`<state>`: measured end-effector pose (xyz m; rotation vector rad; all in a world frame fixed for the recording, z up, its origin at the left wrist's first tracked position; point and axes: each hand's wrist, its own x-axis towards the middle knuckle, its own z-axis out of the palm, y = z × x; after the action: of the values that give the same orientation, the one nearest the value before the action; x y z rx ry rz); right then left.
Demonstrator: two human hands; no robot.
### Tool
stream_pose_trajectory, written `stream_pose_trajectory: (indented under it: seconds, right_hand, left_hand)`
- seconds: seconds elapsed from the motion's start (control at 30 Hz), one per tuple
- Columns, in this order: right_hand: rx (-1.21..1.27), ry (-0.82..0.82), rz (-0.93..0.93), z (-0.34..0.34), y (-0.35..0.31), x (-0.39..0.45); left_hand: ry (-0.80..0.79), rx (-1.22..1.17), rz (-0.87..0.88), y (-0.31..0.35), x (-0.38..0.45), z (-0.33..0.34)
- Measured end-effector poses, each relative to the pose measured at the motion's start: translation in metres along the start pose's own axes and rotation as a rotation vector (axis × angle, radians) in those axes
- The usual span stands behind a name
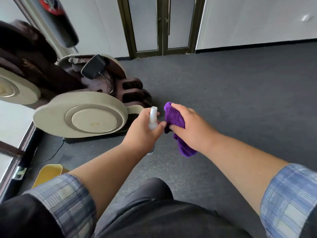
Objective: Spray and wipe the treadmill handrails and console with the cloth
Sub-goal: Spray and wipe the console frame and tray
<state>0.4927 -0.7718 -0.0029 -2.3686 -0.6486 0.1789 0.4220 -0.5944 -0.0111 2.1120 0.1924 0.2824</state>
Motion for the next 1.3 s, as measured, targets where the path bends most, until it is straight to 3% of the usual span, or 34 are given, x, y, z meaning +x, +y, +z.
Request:
stream_pose_trajectory:
  seconds: [0.23, 0.43, 0.63, 0.8, 0.97, 1.3]
  right_hand:
    - [-0.006, 0.024, -0.106, 0.023, 0.04, 0.14]
    - [0.059, -0.044, -0.263, 0.125, 0.047, 0.296]
    - [0.131, -0.379, -0.49, 0.201, -0.058, 0.379]
    - [0.118, -0.492, -0.776, 0.261, -0.166, 0.42]
    - [0.254, -0.739, -0.918, 0.329, -0.26, 0.441]
    - [0.442, -1.158, -1.205, 0.46, -0.393, 0.483]
  left_hand:
    - [-0.027, -0.074, 0.126, -0.058, 0.129, 0.008]
    - [0.075, -0.012, 0.119, -0.17, 0.235, -0.028]
    - [0.336, 0.137, -0.141, -0.223, 0.228, -0.135]
    - [0.585, 0.242, -0.294, -0.253, 0.202, -0.225]
    - [0.763, 0.289, -0.41, -0.285, 0.175, -0.301]
    - [1.177, 0.254, -0.662, -0.336, 0.145, -0.387]
